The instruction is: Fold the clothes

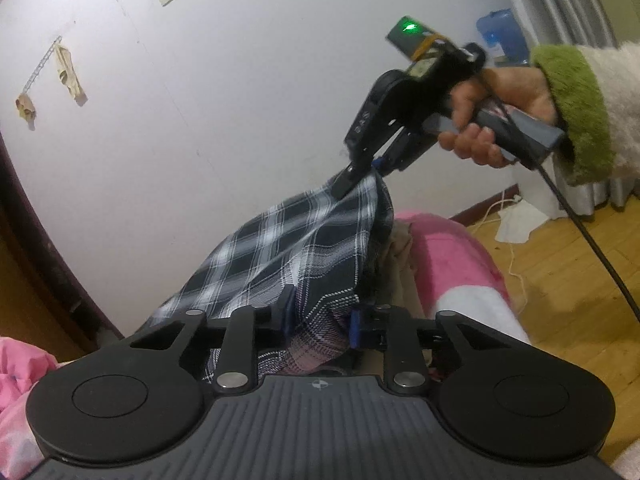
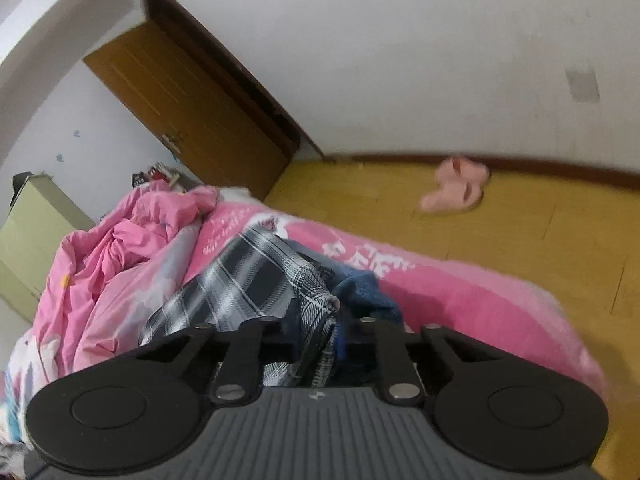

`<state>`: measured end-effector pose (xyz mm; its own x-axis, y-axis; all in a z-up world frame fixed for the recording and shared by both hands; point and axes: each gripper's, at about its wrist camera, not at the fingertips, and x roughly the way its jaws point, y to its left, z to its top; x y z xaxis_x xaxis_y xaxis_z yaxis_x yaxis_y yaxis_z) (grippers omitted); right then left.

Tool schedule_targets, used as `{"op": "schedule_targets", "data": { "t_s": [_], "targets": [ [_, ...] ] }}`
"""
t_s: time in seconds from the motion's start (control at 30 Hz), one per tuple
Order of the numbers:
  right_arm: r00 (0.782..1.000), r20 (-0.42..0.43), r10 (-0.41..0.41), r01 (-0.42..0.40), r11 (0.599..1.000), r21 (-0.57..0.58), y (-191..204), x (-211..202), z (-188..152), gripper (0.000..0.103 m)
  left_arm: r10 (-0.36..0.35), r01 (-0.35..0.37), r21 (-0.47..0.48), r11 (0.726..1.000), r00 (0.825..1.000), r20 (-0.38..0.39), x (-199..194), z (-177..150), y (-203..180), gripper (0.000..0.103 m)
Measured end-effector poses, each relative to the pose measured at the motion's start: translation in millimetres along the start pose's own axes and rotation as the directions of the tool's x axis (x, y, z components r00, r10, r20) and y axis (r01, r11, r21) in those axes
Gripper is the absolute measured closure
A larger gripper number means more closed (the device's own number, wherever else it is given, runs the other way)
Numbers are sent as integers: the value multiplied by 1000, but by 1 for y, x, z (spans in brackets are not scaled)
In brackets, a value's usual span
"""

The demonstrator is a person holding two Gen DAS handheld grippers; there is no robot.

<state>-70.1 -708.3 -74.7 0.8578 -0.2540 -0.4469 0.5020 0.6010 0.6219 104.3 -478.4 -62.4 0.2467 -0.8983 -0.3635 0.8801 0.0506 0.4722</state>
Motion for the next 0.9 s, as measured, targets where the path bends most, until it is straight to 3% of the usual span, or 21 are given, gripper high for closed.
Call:
{"op": "schedule_targets", "data": {
  "t_s": [0.2, 0.37, 0.47, 0.53, 0.6, 0.73, 0.83, 0.9],
  "targets": [
    [993, 115, -12, 11, 1000, 8, -10, -35, -36, 95, -44, 44, -18, 999, 999, 14, -3, -4, 1, 84],
    [991, 131, 4, -7, 1000, 21, -20, -20, -43, 94, -40, 40, -37, 999, 999, 9, -3, -2, 2, 84],
    [994, 111, -3, 2, 1000, 17, -16, -19, -36, 90, -43, 43, -71, 997, 999, 8, -6, -2, 5, 80],
    [994, 105, -26, 25, 1000, 12, -14, -25, -36, 80, -48, 49, -98, 994, 999, 12, -13, -3, 6, 78],
    [985, 161, -59, 64, 998, -26, -8, -43, -34, 73, -67, 70, -153, 986, 997, 21, -21, -5, 7, 68],
    [958, 276, -77, 120, 982, -143, 14, -73, -21, 73, -99, 122, -340, 933, 992, 82, -42, -7, 26, 66],
    [968, 252, -16, 90, 954, -285, 52, -59, 0, 73, -63, 119, -472, 873, 989, 133, -40, 0, 45, 66],
    [982, 189, 19, 55, 923, -380, 79, -33, 13, 73, -52, 109, -513, 851, 991, 124, -23, 9, 50, 66]
  ]
}}
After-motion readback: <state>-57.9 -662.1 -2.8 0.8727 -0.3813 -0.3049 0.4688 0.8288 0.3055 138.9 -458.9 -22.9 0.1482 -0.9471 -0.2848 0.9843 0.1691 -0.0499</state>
